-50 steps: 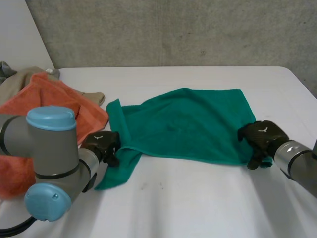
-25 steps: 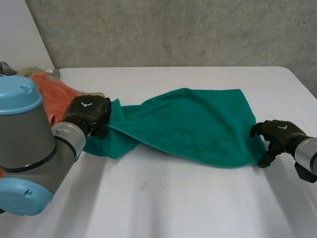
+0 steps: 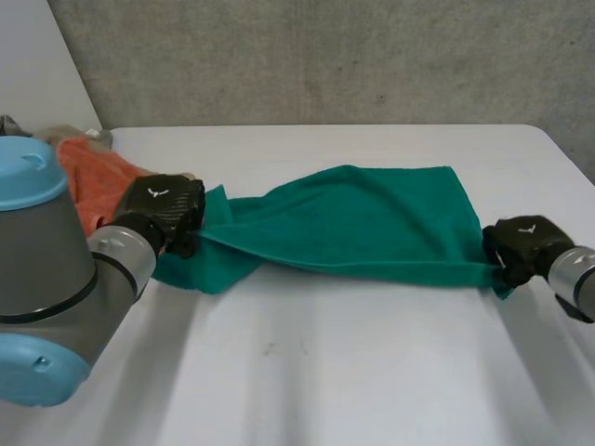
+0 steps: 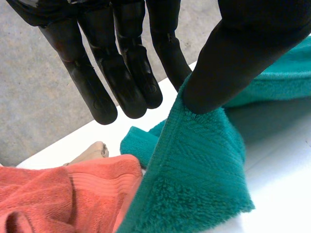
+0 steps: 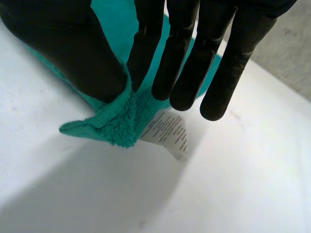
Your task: Fold the laundry.
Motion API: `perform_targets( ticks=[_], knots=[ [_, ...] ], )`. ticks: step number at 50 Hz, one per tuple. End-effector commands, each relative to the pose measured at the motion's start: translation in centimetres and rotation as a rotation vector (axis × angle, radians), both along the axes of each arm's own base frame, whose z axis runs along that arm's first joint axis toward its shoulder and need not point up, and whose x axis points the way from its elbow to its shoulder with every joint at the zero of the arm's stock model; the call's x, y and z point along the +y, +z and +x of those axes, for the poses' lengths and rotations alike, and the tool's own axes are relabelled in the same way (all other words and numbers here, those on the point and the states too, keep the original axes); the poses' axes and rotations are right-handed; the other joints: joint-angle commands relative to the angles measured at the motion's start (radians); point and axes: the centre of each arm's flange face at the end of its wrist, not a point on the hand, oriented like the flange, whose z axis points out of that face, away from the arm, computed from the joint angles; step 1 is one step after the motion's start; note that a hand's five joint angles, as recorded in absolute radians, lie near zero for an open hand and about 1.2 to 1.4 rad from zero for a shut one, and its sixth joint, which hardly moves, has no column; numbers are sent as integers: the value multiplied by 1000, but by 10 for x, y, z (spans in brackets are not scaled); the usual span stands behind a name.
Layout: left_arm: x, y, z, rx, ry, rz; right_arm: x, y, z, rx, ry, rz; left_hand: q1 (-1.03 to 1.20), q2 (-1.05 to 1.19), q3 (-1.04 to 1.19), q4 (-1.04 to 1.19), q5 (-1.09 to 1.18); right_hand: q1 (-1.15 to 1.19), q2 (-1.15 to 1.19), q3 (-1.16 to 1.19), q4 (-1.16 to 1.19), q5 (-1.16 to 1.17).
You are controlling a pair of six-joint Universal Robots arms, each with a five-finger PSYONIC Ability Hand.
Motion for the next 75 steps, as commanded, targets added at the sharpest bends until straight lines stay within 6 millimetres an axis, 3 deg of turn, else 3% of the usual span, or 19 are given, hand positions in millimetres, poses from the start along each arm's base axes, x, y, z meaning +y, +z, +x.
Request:
perform_targets(
  ticks=[1,5,8,13,15,16,19,26,29,38,40,42,59,63,64,65,70,72,75],
  knots=[
    [20,12,12,-149,-38,-34,37,77,-18,273,90,-43,251,199,204,196,239,400,219,214,209,236],
    [29,7,17,-311,-82,-51,60,103,-27,417,161,-18,251,199,204,196,239,400,219,214,209,236],
    [34,-3,19,-398,-116,-49,67,110,-27,439,172,-18,251,199,204,196,239,400,219,214,209,236],
    [29,-25,15,-430,-133,-12,69,92,-22,426,202,43,251,199,204,196,239,400,219,214,209,236],
    [15,-50,8,-452,-138,18,64,77,-19,422,225,92,251,199,204,196,239,400,219,214,209,236],
    [11,-55,6,-454,-140,18,58,62,-15,428,241,138,251,199,204,196,239,400,219,214,209,236],
    [-9,-65,-7,-442,-138,-19,47,47,-9,463,246,165,251,199,204,196,239,400,219,214,209,236],
    [-72,-55,-37,-404,-97,-211,-4,45,6,523,140,-2,251,199,204,196,239,400,219,214,209,236],
    [-79,-48,-43,-402,-95,-248,-16,49,8,479,98,-52,251,199,204,196,239,400,219,214,209,236],
    [-55,-63,-48,-425,-150,-201,-8,39,8,437,97,30,251,199,204,196,239,400,219,214,209,236],
    [-53,-63,-46,-426,-148,-199,-5,32,7,445,106,98,251,199,204,196,239,-55,-236,-241,-246,-219],
    [-52,-64,-44,-430,-145,-190,-2,21,6,449,122,173,251,199,204,196,239,-227,-407,-413,-418,-391],
    [-42,-76,-31,-454,-146,-130,-15,2,5,433,81,229,251,199,204,196,239,-530,-710,-716,-721,-694],
    [-43,-77,-31,-455,-146,-130,-23,6,6,412,55,179,251,199,204,196,239,-343,-523,-529,-534,-507],
    [-44,-76,-31,-452,-146,-134,-23,6,6,407,56,173,251,199,204,196,239,-153,-333,-339,-344,-317],
    [-44,-76,-32,-449,-147,-136,-26,7,7,398,53,158,251,199,204,196,239,395,214,209,203,230],
    [-54,-70,-36,-442,-141,-179,-39,11,9,396,44,88,251,199,204,196,239,400,219,214,209,236],
    [-68,-64,-42,-421,-124,-237,-47,15,9,394,34,32,251,199,204,196,239,400,219,214,209,236],
    [-97,-48,-50,-393,-82,-356,-74,40,12,379,-8,-185,251,199,204,196,239,400,219,214,209,236]
  ],
)
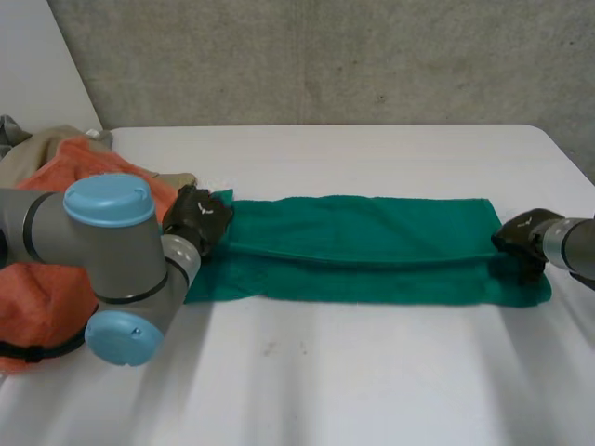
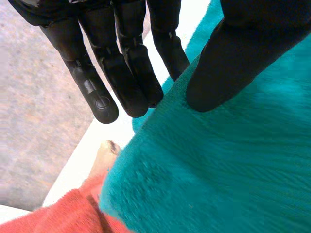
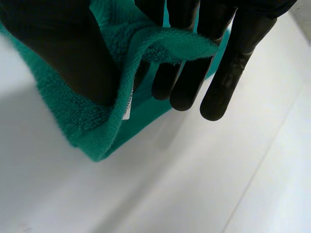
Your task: Fold the laundry.
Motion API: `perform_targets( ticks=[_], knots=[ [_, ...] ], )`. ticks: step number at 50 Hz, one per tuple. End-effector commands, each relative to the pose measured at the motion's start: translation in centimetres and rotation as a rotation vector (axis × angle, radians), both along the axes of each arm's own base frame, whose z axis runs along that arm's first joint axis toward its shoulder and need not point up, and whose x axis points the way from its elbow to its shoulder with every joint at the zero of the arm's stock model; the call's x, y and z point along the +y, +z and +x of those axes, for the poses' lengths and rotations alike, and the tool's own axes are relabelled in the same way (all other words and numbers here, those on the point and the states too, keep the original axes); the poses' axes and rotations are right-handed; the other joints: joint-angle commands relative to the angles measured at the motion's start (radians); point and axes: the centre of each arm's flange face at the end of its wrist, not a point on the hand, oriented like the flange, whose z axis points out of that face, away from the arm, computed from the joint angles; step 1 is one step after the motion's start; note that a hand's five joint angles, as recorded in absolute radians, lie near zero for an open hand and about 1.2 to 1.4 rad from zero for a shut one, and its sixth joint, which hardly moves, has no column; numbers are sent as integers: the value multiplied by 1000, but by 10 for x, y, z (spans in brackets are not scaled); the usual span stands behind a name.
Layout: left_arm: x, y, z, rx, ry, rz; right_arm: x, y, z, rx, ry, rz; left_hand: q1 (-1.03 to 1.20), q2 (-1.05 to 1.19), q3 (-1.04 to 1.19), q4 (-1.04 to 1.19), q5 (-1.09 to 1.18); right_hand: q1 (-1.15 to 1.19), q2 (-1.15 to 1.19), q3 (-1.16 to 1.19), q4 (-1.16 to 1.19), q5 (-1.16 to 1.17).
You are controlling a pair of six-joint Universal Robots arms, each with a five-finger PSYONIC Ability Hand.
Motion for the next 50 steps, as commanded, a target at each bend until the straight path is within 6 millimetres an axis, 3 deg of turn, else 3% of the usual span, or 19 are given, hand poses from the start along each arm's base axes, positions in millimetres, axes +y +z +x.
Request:
perform_targets(
  ticks=[1,3,4,5,7,8,9,12,17,22,26,27,31,33,34,39,45,48,50],
  knots=[
    [-58,34,-19,81,14,-255,-62,52,7,-42,4,-483,251,198,203,195,239,412,225,232,233,273],
    [-74,56,-23,105,21,-373,-76,78,10,-65,3,-661,251,198,203,195,239,412,225,232,233,273],
    [-90,90,-25,145,36,-533,-81,93,12,-82,5,-752,251,198,203,195,239,412,225,232,233,273],
    [-96,104,-26,164,45,-602,-89,125,15,-126,8,-943,251,198,203,195,239,412,225,232,233,273],
    [-105,136,-25,213,64,-748,-93,158,18,-185,13,-1134,251,198,203,195,239,412,225,232,233,273],
    [-109,171,-22,278,86,-896,-93,176,18,-218,15,-1233,251,198,203,195,239,412,225,232,233,273],
    [-109,183,-22,302,92,-945,-92,199,18,-267,25,-1364,251,198,203,195,239,412,225,232,233,273],
    [-101,226,-18,394,104,-1112,-87,223,18,-325,37,-1481,251,198,203,195,239,412,225,232,233,273],
    [-88,243,-15,460,81,-1123,-82,231,21,-373,44,-1465,251,198,203,195,239,412,225,232,233,273],
    [-83,215,-12,435,68,-1026,-80,205,26,-366,39,-1319,251,198,203,195,239,412,225,232,233,273],
    [-79,177,-14,381,49,-921,-79,170,28,-351,35,-1164,251,198,203,195,239,412,225,232,233,273],
    [-78,157,-14,355,42,-869,-79,162,28,-348,38,-1133,251,198,203,195,239,412,225,232,233,273],
    [-73,110,-14,291,32,-741,-74,101,34,-330,86,-907,251,198,203,195,239,412,225,232,233,273],
    [-72,86,-15,256,27,-676,-71,81,36,-325,99,-833,251,198,203,195,239,412,225,232,233,273],
    [-70,61,-16,222,22,-611,-69,72,36,-325,104,-800,251,198,203,195,239,412,225,232,233,273],
    [-59,8,-14,134,14,-430,-55,20,35,-280,96,-580,251,198,203,195,239,412,225,232,233,273],
    [-29,-31,-4,20,-2,-195,-34,5,29,-204,92,-394,251,198,203,195,239,412,225,232,233,273],
    [-14,-41,4,-30,-3,-96,-8,8,25,-153,103,-264,251,198,203,195,239,412,225,232,233,273],
    [3,-36,12,-67,-7,-28,11,16,22,-124,112,-186,251,198,203,195,239,412,225,232,233,273]
  ],
)
